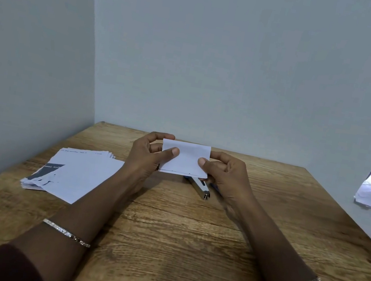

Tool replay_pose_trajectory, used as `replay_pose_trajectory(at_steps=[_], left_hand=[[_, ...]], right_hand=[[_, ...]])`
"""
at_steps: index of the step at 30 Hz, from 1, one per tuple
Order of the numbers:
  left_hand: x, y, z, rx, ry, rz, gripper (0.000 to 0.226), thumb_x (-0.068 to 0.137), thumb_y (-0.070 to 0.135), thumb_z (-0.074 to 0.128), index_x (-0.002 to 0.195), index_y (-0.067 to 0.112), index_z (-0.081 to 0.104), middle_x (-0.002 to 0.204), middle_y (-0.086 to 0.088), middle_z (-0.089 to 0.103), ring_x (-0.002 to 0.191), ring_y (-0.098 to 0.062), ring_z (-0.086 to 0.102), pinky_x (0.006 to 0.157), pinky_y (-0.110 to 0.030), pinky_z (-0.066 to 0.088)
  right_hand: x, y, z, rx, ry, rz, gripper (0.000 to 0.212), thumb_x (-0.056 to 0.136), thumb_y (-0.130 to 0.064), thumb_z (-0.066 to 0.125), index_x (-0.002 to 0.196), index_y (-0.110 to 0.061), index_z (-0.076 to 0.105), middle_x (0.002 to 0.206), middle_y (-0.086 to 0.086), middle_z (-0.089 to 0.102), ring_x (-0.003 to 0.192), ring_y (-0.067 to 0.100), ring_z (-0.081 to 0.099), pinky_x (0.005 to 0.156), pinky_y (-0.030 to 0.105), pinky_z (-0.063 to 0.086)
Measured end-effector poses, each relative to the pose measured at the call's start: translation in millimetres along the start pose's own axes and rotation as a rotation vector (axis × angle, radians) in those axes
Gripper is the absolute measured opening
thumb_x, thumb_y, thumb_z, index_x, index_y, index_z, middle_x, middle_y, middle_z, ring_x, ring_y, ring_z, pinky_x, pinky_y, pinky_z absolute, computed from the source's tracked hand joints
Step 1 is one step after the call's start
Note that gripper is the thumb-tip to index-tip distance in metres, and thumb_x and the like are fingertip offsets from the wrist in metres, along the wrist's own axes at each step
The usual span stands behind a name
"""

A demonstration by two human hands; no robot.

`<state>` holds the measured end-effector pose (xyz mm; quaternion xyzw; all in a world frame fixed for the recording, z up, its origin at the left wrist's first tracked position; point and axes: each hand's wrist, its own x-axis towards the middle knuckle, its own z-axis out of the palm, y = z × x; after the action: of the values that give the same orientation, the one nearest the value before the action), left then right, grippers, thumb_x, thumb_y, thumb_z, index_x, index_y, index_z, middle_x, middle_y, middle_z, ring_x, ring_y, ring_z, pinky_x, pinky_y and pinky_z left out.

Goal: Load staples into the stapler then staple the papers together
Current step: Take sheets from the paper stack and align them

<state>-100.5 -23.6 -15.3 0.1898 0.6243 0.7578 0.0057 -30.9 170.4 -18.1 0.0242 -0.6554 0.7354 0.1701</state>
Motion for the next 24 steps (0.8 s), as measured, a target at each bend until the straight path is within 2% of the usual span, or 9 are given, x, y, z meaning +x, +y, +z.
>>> replay_pose_trajectory(at_steps=[6, 12, 17, 22, 24], left_hand=[[-0.7, 0.0, 2.9, 0.005, 0.005, -0.001, 0.036, 0.076, 0.014, 0.086, 0.107, 0.025, 0.07, 0.093, -0.004, 0.08, 0.082, -0.024, 0.077, 0.062, -0.034, 0.061], [-1.3, 0.3, 2.9, 0.011, 0.008, -0.001, 0.037, 0.076, 0.014, 0.086, 0.106, 0.027, 0.069, 0.09, 0.004, 0.08, 0.081, -0.018, 0.077, 0.06, -0.032, 0.061], [-1.2, 0.4, 4.1, 0.012, 0.005, -0.011, 0.037, 0.077, 0.012, 0.085, 0.107, 0.025, 0.069, 0.088, 0.007, 0.079, 0.079, -0.017, 0.077, 0.065, -0.036, 0.064], [-3.8, 1.0, 3.5, -0.022, -0.04, -0.057, 0.033, 0.078, 0.015, 0.083, 0.109, 0.014, 0.071, 0.093, -0.006, 0.079, 0.081, -0.02, 0.076, 0.06, -0.031, 0.058], [-5.6, 2.0, 3.2, 0.031, -0.067, -0.062, 0.026, 0.08, 0.023, 0.082, 0.102, 0.012, 0.075, 0.091, -0.006, 0.079, 0.077, -0.016, 0.074, 0.059, -0.029, 0.057]], right_hand=[[0.8, -0.4, -1.8, -0.006, 0.012, 0.002, 0.029, 0.087, -0.012, 0.077, 0.115, -0.01, 0.072, 0.096, 0.013, 0.08, 0.088, 0.03, 0.078, 0.068, 0.033, 0.062], [-0.2, -1.5, -1.2, -0.005, 0.014, 0.01, 0.022, 0.087, -0.011, 0.077, 0.108, -0.014, 0.073, 0.094, 0.011, 0.081, 0.081, 0.023, 0.078, 0.06, 0.025, 0.059], [1.2, -0.8, -2.7, -0.013, 0.02, 0.006, 0.023, 0.085, -0.01, 0.078, 0.108, -0.013, 0.074, 0.095, 0.011, 0.081, 0.088, 0.029, 0.078, 0.071, 0.039, 0.065], [-0.6, -3.3, -5.3, -0.068, 0.01, -0.023, 0.028, 0.084, -0.006, 0.078, 0.112, -0.006, 0.073, 0.092, 0.014, 0.08, 0.09, 0.032, 0.077, 0.079, 0.046, 0.063], [-1.5, -7.6, -6.3, -0.141, -0.01, -0.048, 0.03, 0.085, -0.005, 0.078, 0.115, -0.004, 0.072, 0.086, 0.015, 0.08, 0.087, 0.031, 0.078, 0.076, 0.043, 0.063]])
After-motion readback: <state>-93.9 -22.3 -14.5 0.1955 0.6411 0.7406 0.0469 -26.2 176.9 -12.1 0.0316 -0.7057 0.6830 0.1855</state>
